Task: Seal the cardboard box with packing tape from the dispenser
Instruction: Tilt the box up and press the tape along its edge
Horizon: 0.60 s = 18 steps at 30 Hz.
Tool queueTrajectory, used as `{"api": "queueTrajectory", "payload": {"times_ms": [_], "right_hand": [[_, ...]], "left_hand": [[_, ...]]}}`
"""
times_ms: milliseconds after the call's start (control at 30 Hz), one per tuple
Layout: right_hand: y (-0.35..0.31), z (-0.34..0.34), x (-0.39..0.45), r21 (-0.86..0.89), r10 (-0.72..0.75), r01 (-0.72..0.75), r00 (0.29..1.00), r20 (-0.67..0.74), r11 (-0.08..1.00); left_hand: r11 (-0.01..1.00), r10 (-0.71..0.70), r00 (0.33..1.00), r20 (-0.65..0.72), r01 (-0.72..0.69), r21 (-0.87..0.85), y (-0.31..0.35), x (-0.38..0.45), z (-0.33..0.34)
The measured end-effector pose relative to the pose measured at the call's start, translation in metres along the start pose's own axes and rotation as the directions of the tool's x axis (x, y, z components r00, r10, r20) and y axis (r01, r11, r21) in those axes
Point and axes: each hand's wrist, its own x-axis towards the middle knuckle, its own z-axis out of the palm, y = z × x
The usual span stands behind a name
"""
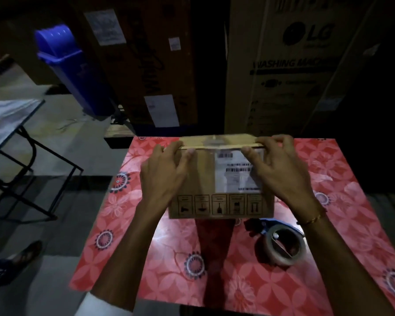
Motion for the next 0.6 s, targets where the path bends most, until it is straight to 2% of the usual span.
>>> {"api": "queueTrajectory", "payload": {"times_ms": [100, 433, 600], "right_hand": [[-0.021, -0.01, 0.008, -0.09, -0.018, 0.013, 0.998, -0.058, 0.996], [-0.049, 0.01, 0.026, -0.146, 0.002, -0.009, 0.999, -0.042, 0.989], [-0.039, 0.011, 0.032, -0.072, -0.032, 0.031, 0.999, -0.018, 0.997]], "left_hand": [[0.997, 0.016, 1.0, -0.01, -0.015, 0.079, 0.008, 0.011, -0.008], [0.998, -0.05, 0.999, 0.023, 0.05, -0.027, 0.025, 0.013, -0.009], [0.994, 0.109, 0.994, -0.033, -0.109, -0.012, 0.045, 0.018, 0.006]]}}
